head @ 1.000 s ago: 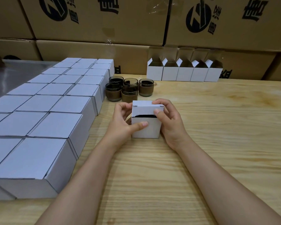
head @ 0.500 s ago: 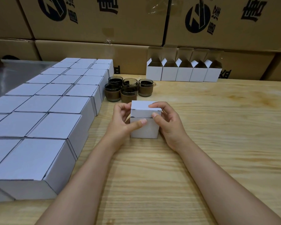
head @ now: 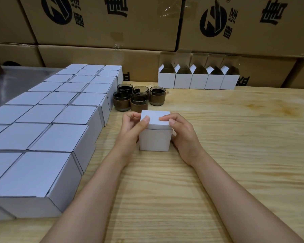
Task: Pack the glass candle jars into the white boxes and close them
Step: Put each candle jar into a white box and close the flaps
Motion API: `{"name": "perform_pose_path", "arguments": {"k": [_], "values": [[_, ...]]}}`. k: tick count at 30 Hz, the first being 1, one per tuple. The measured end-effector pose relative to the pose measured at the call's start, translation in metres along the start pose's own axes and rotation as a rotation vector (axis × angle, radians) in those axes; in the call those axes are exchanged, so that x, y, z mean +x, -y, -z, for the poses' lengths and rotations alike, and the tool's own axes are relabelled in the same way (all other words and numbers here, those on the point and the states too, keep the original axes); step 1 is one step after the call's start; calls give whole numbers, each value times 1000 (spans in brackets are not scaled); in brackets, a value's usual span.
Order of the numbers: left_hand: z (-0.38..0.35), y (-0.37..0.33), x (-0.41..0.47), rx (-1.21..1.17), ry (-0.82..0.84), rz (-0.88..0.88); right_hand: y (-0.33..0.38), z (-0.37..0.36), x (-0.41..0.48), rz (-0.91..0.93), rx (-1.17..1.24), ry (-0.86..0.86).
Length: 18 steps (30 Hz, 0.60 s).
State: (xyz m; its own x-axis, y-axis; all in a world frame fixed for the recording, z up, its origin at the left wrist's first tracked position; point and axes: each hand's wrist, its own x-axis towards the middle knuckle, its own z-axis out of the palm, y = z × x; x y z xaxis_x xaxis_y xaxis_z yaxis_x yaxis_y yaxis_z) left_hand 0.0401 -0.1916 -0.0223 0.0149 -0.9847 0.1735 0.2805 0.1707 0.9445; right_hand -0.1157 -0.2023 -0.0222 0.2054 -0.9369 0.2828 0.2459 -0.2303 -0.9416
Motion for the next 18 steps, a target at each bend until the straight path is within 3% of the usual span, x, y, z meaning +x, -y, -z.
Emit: {"name": "perform_pose_path", "arguments": {"k": [6,12,18], "values": [[-4,-2,1,-29,-22,2,2,0,0,2,-142,-14],[-2,-3,1,-125,-46,36,4,12,-7,-23,-249,170],[-4,-1,7,-120,-236,84,11,12,5,-17,-249,-116]]}}
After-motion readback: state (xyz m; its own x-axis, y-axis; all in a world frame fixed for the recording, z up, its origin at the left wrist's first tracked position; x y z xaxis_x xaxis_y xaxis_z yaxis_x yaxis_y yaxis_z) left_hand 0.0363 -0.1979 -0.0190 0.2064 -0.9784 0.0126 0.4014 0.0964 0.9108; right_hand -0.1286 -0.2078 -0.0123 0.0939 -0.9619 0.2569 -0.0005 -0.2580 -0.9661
